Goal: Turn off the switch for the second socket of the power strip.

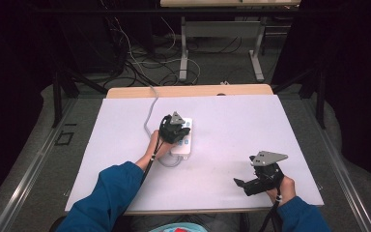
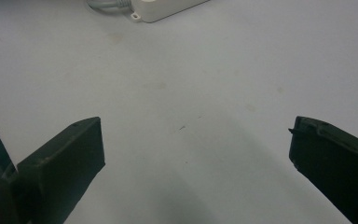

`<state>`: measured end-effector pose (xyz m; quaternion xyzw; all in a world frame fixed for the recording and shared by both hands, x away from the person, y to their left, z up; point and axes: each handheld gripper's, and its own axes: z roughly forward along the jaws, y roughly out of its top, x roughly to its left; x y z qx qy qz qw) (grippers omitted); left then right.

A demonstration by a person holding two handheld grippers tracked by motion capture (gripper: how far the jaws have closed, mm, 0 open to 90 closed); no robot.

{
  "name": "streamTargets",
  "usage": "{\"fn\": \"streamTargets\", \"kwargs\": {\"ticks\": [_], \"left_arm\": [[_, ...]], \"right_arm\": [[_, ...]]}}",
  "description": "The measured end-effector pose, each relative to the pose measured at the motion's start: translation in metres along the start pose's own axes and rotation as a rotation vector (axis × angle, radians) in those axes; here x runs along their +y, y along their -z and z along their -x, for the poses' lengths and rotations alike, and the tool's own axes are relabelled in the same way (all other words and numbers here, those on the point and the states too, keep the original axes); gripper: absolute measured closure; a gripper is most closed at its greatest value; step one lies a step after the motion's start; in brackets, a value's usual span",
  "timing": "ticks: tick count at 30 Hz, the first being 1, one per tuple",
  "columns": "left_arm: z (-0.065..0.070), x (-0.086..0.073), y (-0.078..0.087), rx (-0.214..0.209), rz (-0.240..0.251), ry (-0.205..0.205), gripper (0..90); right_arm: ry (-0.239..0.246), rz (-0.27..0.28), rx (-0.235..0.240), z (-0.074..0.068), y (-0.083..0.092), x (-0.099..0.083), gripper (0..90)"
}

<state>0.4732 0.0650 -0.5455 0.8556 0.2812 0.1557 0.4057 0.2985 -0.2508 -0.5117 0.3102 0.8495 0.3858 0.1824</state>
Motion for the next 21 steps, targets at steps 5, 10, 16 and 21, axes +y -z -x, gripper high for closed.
{"fn": "streamTargets", "kwargs": {"ticks": [5,10,16,21], "left_arm": [[0.0002,0.0000,0.0001,0.000,-0.001,0.000,90.0],[0.0008,0.0001,-0.0001,0.005,0.001,-0.003,90.0],[0.0008,0.0002,0.0000,0.005,0.001,-0.001,90.0],[0.0015,0.0003,0.0000,0.005,0.002,-0.002,90.0]], "right_arm": [[-0.003,0.003,-0.005,-0.0004,-0.0003,-0.0001,2.7],[-0.002,0.000,-0.001,-0.0002,0.0001,-0.0001,2.7],[-0.002,0.000,-0.001,-0.0003,0.0003,0.0000,2.7],[-0.005,0.003,-0.010,-0.0008,-0.0004,0.0000,2.7]]}}
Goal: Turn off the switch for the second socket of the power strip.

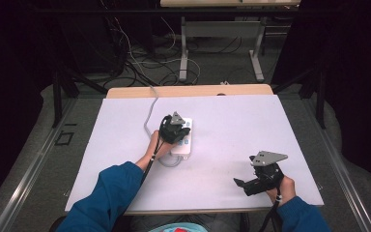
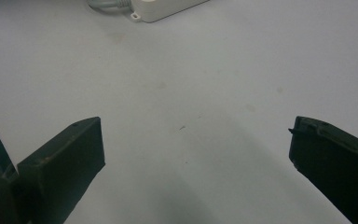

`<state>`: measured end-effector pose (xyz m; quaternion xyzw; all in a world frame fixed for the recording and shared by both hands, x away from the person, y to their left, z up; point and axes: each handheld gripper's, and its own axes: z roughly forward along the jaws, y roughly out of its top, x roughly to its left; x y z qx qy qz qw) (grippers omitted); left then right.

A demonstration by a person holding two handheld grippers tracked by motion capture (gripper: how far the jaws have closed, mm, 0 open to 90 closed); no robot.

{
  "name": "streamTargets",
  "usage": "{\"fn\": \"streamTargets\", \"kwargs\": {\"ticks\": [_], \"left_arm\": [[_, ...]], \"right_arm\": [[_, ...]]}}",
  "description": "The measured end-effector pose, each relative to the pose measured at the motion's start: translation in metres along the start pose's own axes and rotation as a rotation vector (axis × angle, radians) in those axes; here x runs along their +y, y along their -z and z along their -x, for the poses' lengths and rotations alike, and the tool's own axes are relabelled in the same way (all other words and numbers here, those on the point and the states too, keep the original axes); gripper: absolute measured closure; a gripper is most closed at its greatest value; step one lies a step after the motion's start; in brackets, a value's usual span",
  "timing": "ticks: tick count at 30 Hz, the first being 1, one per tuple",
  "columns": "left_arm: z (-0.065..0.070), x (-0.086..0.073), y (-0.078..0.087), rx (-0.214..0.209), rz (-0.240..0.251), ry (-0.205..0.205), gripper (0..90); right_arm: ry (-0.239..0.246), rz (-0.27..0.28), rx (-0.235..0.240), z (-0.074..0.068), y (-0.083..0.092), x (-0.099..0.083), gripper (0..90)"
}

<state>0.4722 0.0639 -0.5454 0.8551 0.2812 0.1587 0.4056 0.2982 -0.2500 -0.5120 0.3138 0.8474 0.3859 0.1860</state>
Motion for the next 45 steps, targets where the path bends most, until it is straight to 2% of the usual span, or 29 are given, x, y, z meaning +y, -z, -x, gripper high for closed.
{"fn": "streamTargets", "kwargs": {"ticks": [10,11,19,27,30,31,32,38,43,45], "left_arm": [[0.0021,-0.0006,0.0014,0.002,-0.012,-0.010,90.0],[0.0026,-0.0012,0.0005,0.020,0.004,-0.017,90.0],[0.0032,-0.0011,0.0006,0.025,0.004,-0.018,90.0],[0.0042,-0.0009,0.0005,0.025,0.004,-0.007,90.0],[0.0049,-0.0001,0.0023,0.013,-0.008,-0.006,90.0],[0.0055,0.0004,0.0028,0.023,0.017,-0.006,90.0],[0.0056,0.0018,0.0036,0.016,0.002,-0.019,90.0],[0.0075,0.0018,0.0038,0.015,0.000,-0.009,90.0],[0.0061,0.0019,0.0047,0.021,-0.005,-0.007,79.8],[0.0062,0.0017,0.0051,0.020,0.011,-0.002,74.6]], "right_arm": [[0.001,0.001,0.006,0.0002,0.0002,-0.0001,2.8],[-0.001,-0.001,0.003,-0.0001,0.0001,-0.0002,2.8],[-0.003,0.000,0.003,-0.0003,0.0001,-0.0002,2.8],[-0.001,-0.006,0.009,-0.0002,0.0006,-0.0001,2.8],[-0.003,0.000,0.002,-0.0007,0.0005,-0.0002,2.8],[0.003,-0.007,0.010,-0.0001,0.0008,0.0000,2.8],[0.002,-0.006,0.008,-0.0003,0.0006,0.0001,2.8],[0.003,-0.007,0.011,-0.0002,0.0007,0.0001,2.8],[-0.001,0.001,0.003,-0.0004,0.0001,-0.0001,2.8],[0.003,0.002,0.006,0.0001,0.0003,0.0000,2.8]]}}
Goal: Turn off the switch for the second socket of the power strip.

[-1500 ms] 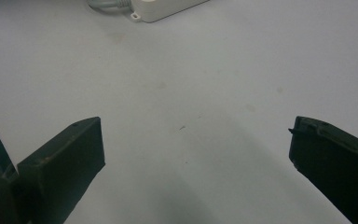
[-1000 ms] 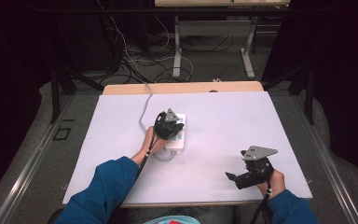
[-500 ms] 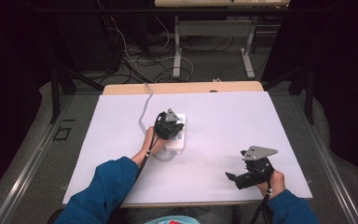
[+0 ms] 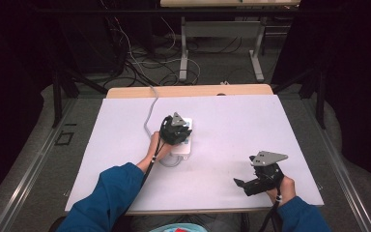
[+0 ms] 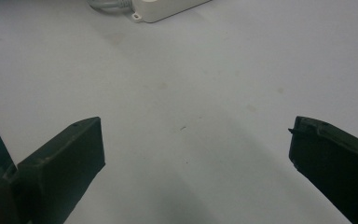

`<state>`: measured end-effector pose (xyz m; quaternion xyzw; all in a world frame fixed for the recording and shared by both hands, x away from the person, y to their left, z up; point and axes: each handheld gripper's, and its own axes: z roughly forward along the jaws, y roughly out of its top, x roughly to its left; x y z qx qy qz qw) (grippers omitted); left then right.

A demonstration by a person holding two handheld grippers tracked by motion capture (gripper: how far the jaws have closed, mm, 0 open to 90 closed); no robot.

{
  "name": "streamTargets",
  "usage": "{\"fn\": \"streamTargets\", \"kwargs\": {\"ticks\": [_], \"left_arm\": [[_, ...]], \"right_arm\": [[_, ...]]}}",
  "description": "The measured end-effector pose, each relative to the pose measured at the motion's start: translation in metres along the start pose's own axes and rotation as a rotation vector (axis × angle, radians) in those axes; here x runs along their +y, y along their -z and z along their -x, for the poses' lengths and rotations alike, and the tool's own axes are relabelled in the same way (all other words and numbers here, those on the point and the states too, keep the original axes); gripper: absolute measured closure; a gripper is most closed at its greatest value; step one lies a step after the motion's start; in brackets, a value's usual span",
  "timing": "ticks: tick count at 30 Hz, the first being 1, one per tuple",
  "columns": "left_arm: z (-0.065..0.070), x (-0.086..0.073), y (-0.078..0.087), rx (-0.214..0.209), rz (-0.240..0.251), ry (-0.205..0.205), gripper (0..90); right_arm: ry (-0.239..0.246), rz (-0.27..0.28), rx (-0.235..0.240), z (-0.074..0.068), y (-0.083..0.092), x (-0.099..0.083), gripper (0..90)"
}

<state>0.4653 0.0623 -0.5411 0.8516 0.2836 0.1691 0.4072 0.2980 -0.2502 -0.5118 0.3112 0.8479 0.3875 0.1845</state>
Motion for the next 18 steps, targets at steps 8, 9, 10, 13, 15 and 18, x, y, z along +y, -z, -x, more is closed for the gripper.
{"fn": "streamTargets", "kwargs": {"ticks": [8,9,10,13,15,18], "left_arm": [[-0.001,0.002,0.012,0.033,-0.041,0.027,29.0],[-0.001,0.002,0.016,0.031,-0.052,0.026,24.3],[-0.001,0.001,0.019,0.038,-0.064,0.023,19.4],[-0.001,-0.001,0.031,0.051,-0.070,0.021,11.5],[-0.001,-0.001,0.038,0.059,-0.076,0.008,8.0],[-0.001,0.001,0.047,0.069,-0.071,0.005,4.6]], "right_arm": [[-0.010,-0.002,-0.001,-0.001,0.001,0.000,2.8],[-0.005,-0.001,-0.001,-0.001,0.001,0.000,2.8],[0.000,-0.001,0.001,-0.001,0.001,0.000,2.8],[-0.005,0.001,0.001,-0.001,0.001,0.000,2.8],[-0.006,0.001,0.003,-0.001,0.001,0.000,2.8],[-0.008,-0.001,-0.002,-0.001,0.001,0.000,2.8]]}}
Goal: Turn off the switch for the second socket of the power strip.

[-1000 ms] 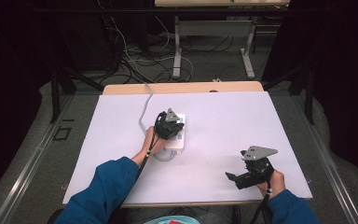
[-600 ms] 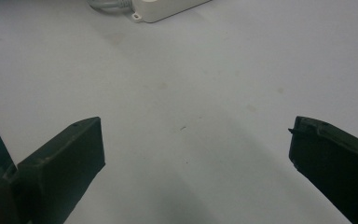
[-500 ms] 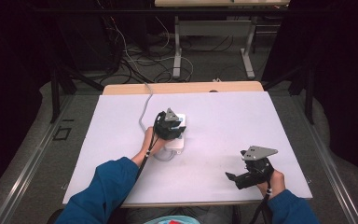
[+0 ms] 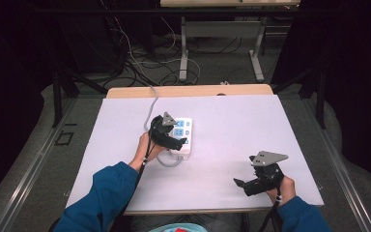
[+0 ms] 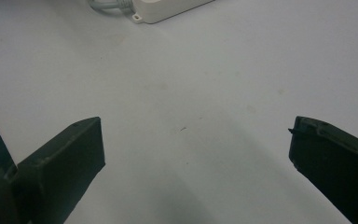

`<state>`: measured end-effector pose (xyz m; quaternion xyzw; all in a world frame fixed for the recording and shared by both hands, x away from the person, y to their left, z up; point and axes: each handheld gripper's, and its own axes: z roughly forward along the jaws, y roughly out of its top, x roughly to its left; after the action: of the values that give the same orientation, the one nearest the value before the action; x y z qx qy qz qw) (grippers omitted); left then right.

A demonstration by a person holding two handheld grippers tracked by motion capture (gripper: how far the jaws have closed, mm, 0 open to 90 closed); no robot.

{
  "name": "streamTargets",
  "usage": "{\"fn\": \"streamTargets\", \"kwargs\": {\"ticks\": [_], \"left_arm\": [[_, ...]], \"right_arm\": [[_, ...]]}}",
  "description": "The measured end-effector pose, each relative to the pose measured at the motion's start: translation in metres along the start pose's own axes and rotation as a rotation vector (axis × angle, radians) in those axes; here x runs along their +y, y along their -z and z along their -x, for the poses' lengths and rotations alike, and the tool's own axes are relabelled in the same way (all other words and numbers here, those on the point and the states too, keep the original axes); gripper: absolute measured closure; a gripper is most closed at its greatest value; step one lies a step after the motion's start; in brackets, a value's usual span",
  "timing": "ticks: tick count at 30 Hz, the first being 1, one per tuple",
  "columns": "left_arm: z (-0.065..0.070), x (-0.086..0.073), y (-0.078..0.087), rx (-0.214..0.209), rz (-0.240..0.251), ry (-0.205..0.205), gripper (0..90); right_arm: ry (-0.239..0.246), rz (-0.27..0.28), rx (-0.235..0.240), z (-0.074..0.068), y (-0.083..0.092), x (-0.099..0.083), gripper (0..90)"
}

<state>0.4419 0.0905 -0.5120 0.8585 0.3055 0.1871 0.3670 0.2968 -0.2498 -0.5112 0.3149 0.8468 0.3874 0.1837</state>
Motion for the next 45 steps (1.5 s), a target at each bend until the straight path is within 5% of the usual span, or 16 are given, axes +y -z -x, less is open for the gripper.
{"fn": "streamTargets", "kwargs": {"ticks": [13,40,45], "left_arm": [[0.006,-0.013,0.030,0.027,-0.012,-0.052,0.3],[0.008,-0.069,0.098,0.081,-0.072,-0.058,0.3],[0.008,-0.078,0.106,0.081,-0.074,-0.033,0.3]], "right_arm": [[0.004,0.003,0.001,0.000,0.000,0.000,2.8],[0.010,-0.006,-0.002,0.000,0.000,0.000,2.8],[0.015,0.001,-0.006,0.000,-0.001,0.000,2.8]]}}
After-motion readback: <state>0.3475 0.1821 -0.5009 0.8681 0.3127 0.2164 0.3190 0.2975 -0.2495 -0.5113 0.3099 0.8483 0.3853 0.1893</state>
